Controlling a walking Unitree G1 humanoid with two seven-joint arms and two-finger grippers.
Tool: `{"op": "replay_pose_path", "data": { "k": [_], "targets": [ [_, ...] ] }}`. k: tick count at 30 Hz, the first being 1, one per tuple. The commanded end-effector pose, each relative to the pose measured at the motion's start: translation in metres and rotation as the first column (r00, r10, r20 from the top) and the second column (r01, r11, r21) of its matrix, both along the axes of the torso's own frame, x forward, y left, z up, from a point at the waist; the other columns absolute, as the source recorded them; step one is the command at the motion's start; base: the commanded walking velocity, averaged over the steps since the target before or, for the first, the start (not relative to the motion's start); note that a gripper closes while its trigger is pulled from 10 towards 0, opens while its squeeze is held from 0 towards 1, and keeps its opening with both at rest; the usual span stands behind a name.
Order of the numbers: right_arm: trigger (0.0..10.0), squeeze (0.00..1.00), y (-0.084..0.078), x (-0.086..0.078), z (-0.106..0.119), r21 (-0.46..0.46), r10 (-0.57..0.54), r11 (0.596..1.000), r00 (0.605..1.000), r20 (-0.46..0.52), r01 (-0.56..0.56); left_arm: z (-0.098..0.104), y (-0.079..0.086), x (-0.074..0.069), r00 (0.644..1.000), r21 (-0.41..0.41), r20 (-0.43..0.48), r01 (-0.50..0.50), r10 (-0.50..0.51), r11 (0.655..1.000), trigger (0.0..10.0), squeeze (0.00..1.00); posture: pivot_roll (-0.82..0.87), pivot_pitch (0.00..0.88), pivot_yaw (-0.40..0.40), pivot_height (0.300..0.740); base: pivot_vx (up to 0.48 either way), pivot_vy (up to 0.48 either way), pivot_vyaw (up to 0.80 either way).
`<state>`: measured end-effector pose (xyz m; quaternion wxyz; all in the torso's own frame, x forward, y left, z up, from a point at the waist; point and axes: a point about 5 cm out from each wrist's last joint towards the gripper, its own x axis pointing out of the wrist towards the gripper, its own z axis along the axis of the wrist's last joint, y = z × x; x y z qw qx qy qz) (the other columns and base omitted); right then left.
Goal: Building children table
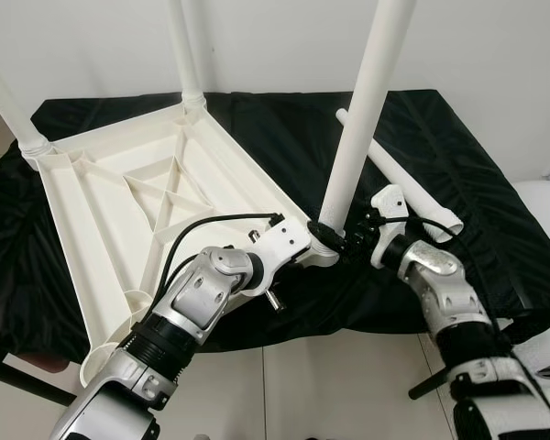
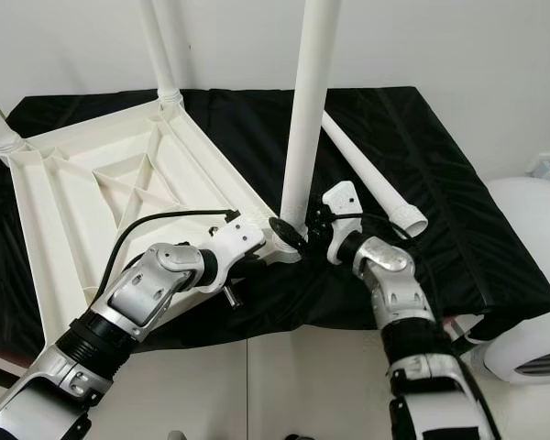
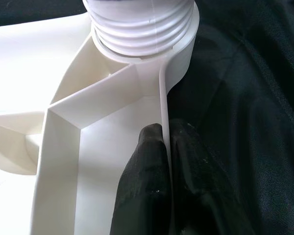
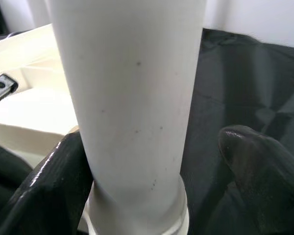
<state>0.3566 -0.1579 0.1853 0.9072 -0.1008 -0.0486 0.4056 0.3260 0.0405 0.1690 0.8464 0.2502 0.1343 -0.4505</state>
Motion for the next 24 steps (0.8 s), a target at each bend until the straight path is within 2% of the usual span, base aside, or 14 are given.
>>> {"op": "replay_pose_path", "data": {
  "k": [1,7,16,17,19,20,21,23,24],
  "targets": [
    [10.0,0.0,0.0037,0.0001,-0.0009,-0.01,0.059,0.998,0.998,-0.014,-0.059,-0.0003,0.006,0.0031,1.0,0.029,0.015,-0.021,0.021,0.999,10.0,0.0,-0.08,0.093,0.048,0.74,0.0,0.0,0.0],
    [10.0,0.0,0.0081,0.0027,0.0002,0.016,0.136,0.991,0.989,-0.051,-0.136,0.0007,0.0053,0.003,1.0,0.028,0.016,-0.016,0.016,0.999,10.0,0.0,-0.08,0.097,0.051,0.74,0.0,0.0,0.0],
    [10.0,0.0,0.0094,0.0075,0.0045,0.038,0.169,0.985,0.984,-0.051,-0.167,0.0019,0.0049,0.0029,1.0,0.031,0.017,-0.008,0.007,0.999,10.0,0.0,-0.07,0.1,0.059,0.74,0.0,0.0,0.0],
    [9.5,0.0,0.0087,0.0079,0.0051,0.035,0.173,0.985,0.984,-0.051,-0.172,0.0018,0.005,0.0028,1.0,0.032,0.017,-0.007,0.007,0.999,10.0,0.0,-0.07,0.099,0.059,0.74,0.0,0.0,0.0],
    [9.5,0.0,0.0082,0.0081,0.0055,0.034,0.176,0.984,0.983,-0.05,-0.174,0.0018,0.0052,0.0028,1.0,0.032,0.017,-0.007,0.007,0.999,10.0,0.0,-0.07,0.099,0.059,0.74,0.0,0.0,0.0],
    [8.7,0.0,0.0069,0.0083,0.0059,0.032,0.183,0.983,0.981,-0.055,-0.182,0.0018,0.0052,0.0027,1.0,0.032,0.017,-0.007,0.006,0.999,10.0,0.0,-0.07,0.099,0.058,0.74,0.0,0.0,0.0],
    [4.7,0.0,0.0049,0.0087,0.0062,0.032,0.183,0.983,0.981,-0.06,-0.181,0.0016,0.0047,0.0024,1.0,0.032,0.016,-0.006,0.006,0.999,10.0,0.0,-0.08,0.102,0.056,0.74,0.0,0.0,0.0],
    [4.7,0.0,0.0034,0.0092,0.0063,0.033,0.184,0.983,0.981,-0.063,-0.182,0.0016,0.0044,0.0022,1.0,0.031,0.016,-0.006,0.006,0.999,10.0,0.0,-0.08,0.102,0.056,0.74,0.0,0.0,0.0],
    [0.0,0.0,0.0014,0.0087,0.0061,0.033,0.193,0.981,0.979,-0.068,-0.192,0.0013,0.0032,0.0018,1.0,0.027,0.013,-0.005,0.005,1.0,10.0,0.0,-0.07,0.105,0.053,0.74,0.0,0.0,0.0]
  ]
}}
